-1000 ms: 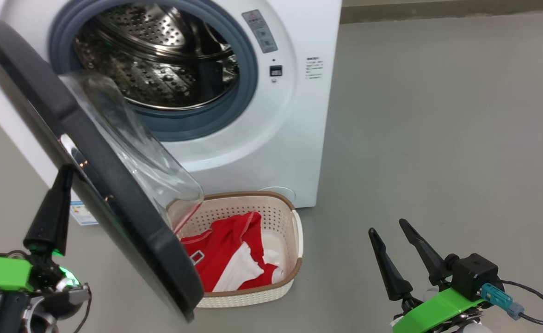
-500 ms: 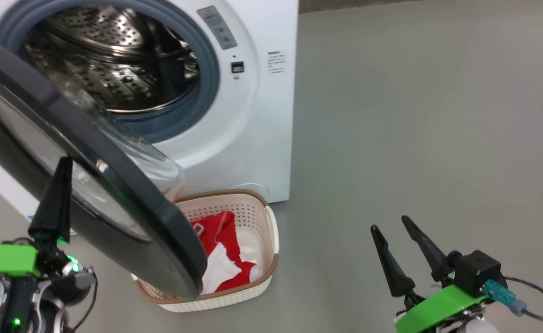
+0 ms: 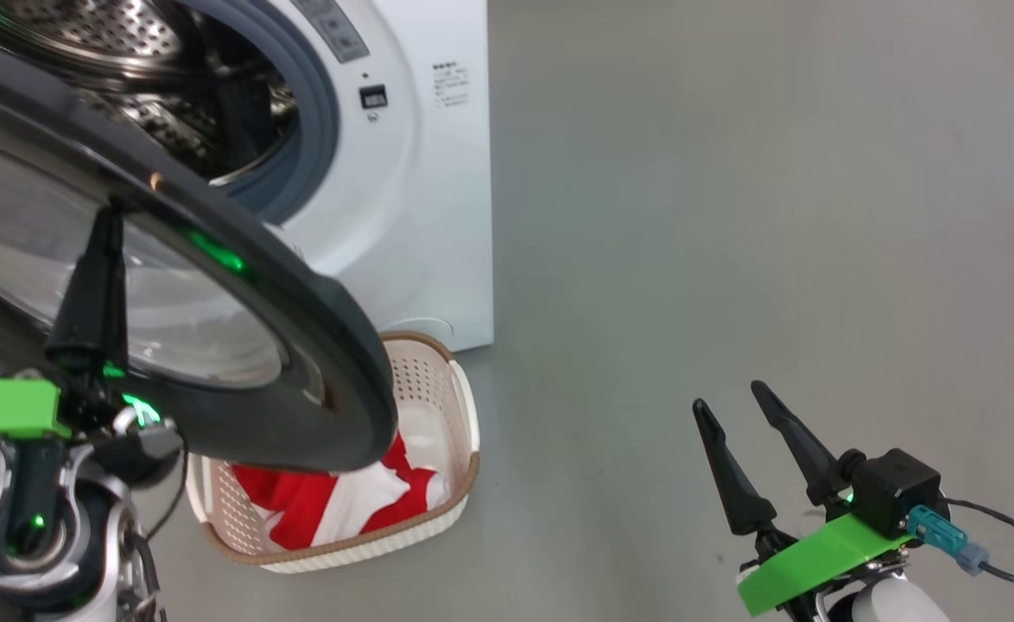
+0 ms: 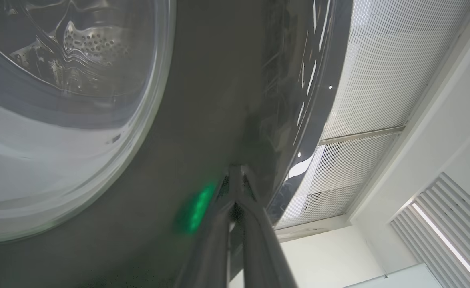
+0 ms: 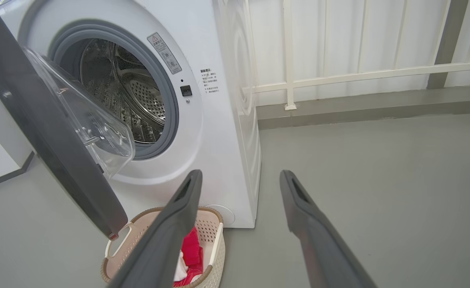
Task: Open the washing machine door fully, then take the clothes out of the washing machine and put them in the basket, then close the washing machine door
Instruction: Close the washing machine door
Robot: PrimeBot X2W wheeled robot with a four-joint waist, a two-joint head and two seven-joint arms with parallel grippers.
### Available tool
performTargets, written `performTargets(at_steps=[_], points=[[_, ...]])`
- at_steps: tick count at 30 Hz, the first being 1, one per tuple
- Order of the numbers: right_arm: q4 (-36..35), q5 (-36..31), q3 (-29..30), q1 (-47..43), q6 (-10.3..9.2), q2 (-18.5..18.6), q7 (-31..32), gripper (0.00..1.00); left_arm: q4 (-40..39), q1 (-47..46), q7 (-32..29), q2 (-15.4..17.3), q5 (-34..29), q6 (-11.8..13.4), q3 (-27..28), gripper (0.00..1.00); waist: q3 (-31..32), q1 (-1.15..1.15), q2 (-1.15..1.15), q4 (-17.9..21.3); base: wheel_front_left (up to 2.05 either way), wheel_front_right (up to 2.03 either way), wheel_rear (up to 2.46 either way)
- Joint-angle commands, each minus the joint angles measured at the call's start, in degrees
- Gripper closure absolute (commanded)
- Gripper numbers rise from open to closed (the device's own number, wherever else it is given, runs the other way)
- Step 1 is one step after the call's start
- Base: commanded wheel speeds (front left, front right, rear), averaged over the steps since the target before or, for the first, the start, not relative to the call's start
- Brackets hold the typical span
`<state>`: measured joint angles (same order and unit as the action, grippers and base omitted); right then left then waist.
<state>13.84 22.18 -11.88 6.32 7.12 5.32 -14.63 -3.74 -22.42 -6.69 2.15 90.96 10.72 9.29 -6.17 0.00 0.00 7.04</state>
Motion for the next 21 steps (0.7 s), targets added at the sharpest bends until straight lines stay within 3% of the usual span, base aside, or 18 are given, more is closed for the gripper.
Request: performTargets(at_steps=[1, 21], points=[[-1.63, 0.39, -1.05, 2.58, 0.36, 0.4, -0.37, 0.0, -1.08, -2.37, 0.25, 0.78, -0.51, -0.5, 1.18, 1.0, -1.13, 0.0, 0.0, 0.97, 0.0, 0.0, 0.0], [-3.08, -0.24, -0.65, 5.49, 0.36, -0.45, -0.37, 0.0, 8.3, -16.64, 3.68, 2.71, -3.06, -2.32, 1.77, 1.0, -8.64, 0.0, 0.0, 3.57, 0.0, 0.0, 0.0]])
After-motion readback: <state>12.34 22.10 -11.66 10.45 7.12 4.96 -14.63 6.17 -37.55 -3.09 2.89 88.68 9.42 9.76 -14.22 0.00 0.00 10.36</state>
